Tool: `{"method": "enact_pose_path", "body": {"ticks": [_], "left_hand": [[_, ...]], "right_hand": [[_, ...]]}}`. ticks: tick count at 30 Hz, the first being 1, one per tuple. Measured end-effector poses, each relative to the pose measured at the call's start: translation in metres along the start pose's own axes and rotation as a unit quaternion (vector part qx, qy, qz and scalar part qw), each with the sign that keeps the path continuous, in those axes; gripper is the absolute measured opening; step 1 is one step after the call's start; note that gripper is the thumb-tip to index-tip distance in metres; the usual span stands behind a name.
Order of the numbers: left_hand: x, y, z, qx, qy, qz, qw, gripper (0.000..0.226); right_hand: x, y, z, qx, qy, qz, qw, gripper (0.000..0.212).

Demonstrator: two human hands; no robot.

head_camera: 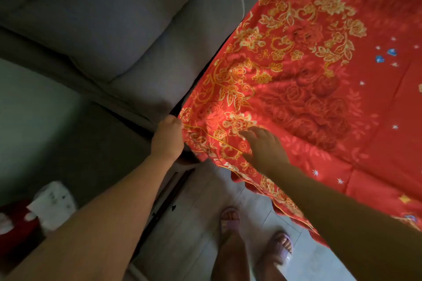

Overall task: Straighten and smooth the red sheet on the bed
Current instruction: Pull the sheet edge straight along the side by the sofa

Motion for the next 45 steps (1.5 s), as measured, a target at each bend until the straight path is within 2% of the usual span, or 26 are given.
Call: {"method": "enact_pose_path", "body": {"ticks": [7, 13, 18, 22, 25, 27, 29, 31, 32, 34, 37, 40, 43, 45], "left_hand": [[0.030, -0.008, -0.024, -0.051, -0.015, 0.074, 0.996, 0.022], [0.020, -0.019, -0.030, -0.099, 0.071, 0.097, 0.988, 0.024], [0.030, -0.021, -0.036, -0.132, 0.058, 0.097, 0.985, 0.029], [0.041, -0.028, -0.054, -0.138, 0.002, 0.065, 0.988, 0.028], [0.037, -0.027, -0.046, -0.128, 0.008, 0.065, 0.990, 0.024], [0.024, -0.022, -0.033, -0.115, 0.067, 0.085, 0.987, 0.016], [0.013, 0.000, -0.022, -0.037, 0.106, 0.118, 0.987, 0.018], [0.025, 0.028, -0.025, 0.082, 0.045, 0.121, 0.988, 0.041], [0.034, 0.033, -0.034, 0.099, 0.000, 0.117, 0.988, 0.053], [0.046, 0.021, -0.062, 0.043, -0.027, 0.120, 0.991, 0.059], [0.044, 0.009, -0.086, -0.055, 0.013, 0.142, 0.988, 0.042], [0.036, 0.023, -0.078, -0.070, 0.051, 0.109, 0.990, 0.037], [0.021, 0.032, -0.052, 0.016, 0.136, 0.060, 0.989, 0.023], [0.021, 0.043, -0.028, 0.114, 0.127, 0.070, 0.983, 0.022]], "right_hand": [[0.038, 0.001, -0.024, 0.018, -0.037, 0.000, 0.999, 0.064], [0.045, 0.000, -0.037, 0.011, -0.008, 0.013, 1.000, 0.048], [0.044, -0.001, -0.046, -0.005, -0.017, 0.030, 0.999, 0.037], [0.044, 0.001, -0.048, 0.005, -0.039, 0.030, 0.999, 0.035], [0.045, 0.002, -0.047, 0.014, -0.049, 0.017, 0.999, 0.039], [0.049, 0.002, -0.047, 0.014, -0.071, 0.004, 0.997, 0.046], [0.053, 0.001, -0.047, 0.004, -0.096, -0.017, 0.995, 0.052], [0.053, 0.001, -0.047, -0.009, -0.106, -0.034, 0.994, 0.052], [0.052, 0.002, -0.047, -0.016, -0.105, -0.043, 0.993, 0.049], [0.047, 0.004, -0.048, -0.030, -0.093, -0.055, 0.994, 0.039], [0.035, 0.018, -0.053, -0.043, -0.059, -0.048, 0.996, 0.032], [0.026, 0.035, -0.056, -0.039, -0.051, -0.048, 0.997, 0.020], [0.029, 0.047, -0.046, -0.037, -0.094, -0.033, 0.994, 0.004], [0.032, 0.054, -0.029, -0.032, -0.109, -0.015, 0.993, 0.006]]}}
Point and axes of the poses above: each hand's wrist, its own z-axis away from the middle knuckle, its own x-axis out of the palm, y = z × x, the point moved 8 cm from there along -z, towards the middle knuckle, and after that the axes turned 10 degrees about -x, right-handed, at the moved point
